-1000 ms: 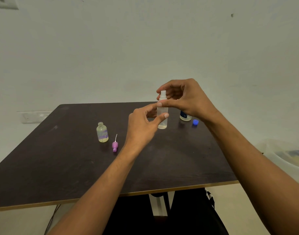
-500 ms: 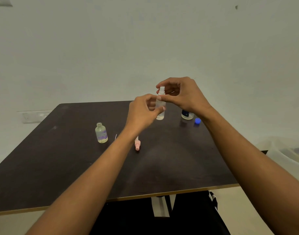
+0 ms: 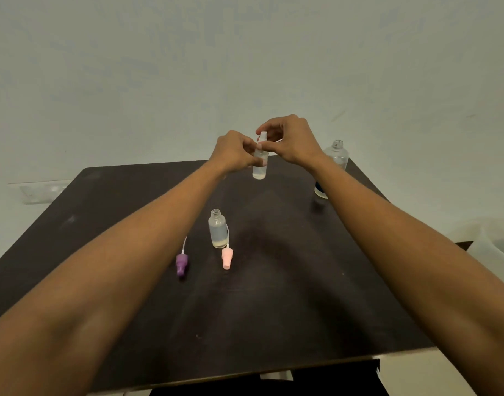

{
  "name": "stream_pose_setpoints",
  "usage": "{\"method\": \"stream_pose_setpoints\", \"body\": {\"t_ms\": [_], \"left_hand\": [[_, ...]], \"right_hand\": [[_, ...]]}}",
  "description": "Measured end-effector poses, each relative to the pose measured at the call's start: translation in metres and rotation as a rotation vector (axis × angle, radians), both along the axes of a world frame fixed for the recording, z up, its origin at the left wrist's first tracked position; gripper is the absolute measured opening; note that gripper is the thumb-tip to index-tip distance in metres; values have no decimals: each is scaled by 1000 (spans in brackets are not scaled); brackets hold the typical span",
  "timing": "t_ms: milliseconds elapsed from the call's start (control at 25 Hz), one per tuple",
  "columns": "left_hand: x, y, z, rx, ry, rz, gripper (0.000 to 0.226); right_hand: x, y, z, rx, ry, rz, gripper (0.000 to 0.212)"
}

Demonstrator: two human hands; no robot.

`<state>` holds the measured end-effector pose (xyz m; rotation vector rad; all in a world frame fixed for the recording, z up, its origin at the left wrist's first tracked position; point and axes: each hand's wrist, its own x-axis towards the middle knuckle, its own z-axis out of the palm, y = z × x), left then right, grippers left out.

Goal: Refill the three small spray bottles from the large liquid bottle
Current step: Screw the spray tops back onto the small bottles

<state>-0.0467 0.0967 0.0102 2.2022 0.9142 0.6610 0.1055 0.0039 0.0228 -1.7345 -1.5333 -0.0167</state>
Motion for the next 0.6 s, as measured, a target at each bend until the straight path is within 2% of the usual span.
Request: {"method": "stream_pose_setpoints", "body": {"t_ms": [240, 600], "left_hand": [[27, 44, -30, 56, 184, 41, 39], [38, 69, -57, 29, 203, 39, 39]], "right_hand": [[14, 48, -44, -79, 6, 1, 28], [25, 69, -68, -124, 18, -9, 31]]}}
